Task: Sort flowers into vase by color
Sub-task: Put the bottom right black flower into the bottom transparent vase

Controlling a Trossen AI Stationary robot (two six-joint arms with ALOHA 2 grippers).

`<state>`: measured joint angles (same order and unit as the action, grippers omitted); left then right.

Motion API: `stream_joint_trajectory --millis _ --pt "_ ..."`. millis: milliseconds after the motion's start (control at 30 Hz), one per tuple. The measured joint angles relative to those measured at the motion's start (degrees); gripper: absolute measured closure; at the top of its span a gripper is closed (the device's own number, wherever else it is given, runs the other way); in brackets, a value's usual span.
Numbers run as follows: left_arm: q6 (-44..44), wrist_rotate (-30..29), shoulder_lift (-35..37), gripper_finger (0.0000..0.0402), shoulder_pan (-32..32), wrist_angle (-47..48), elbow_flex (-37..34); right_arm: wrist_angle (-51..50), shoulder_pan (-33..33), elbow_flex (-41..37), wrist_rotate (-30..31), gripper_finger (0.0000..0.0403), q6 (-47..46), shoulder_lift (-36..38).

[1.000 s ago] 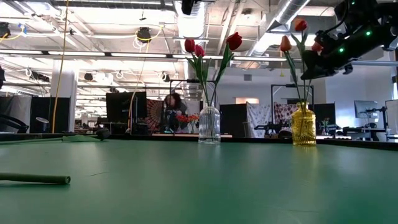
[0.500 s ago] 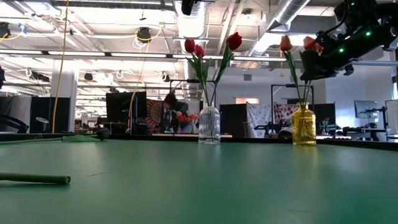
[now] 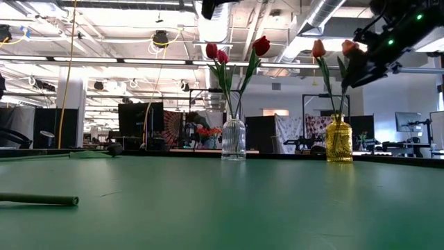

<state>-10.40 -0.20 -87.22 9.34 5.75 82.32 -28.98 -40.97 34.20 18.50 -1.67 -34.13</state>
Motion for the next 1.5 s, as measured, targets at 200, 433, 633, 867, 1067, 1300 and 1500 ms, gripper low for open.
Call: stream_joint_trajectory --millis 200,433,633,867,1067,1300,1500 --pt "1.29 1.42 0.00 0.0282 0.00 1.88 0.00 -10.44 0.05 4.64 -10.55 0.0157 0.19 0.01" --pt "3.82 3.11 0.00 0.0282 0.02 5.60 0.00 -12.75 3.08 7.37 -21.69 0.0156 0.77 -0.85" --pt "8.53 4.13 0.00 0.0282 0.01 10.97 0.00 -15.21 10.59 8.17 -30.11 0.0156 -3.96 -3.40" --pt "14.69 4.10 0.00 0.0282 0.01 18.00 0.00 -16.01 29.19 8.17 -35.13 0.0156 -9.91 -8.00" --pt "20.20 4.09 0.00 0.0282 0.02 23.74 0.00 -14.79 49.20 8.17 -34.00 0.0161 -15.92 -12.75" --pt "26.15 4.09 0.00 0.0282 0.01 29.08 0.00 -9.05 69.29 8.17 -33.62 0.0174 -30.82 -20.33" --pt "30.47 4.11 0.00 0.0282 0.01 30.11 0.00 -0.84 80.26 8.17 -33.57 0.0177 -41.35 -27.59"
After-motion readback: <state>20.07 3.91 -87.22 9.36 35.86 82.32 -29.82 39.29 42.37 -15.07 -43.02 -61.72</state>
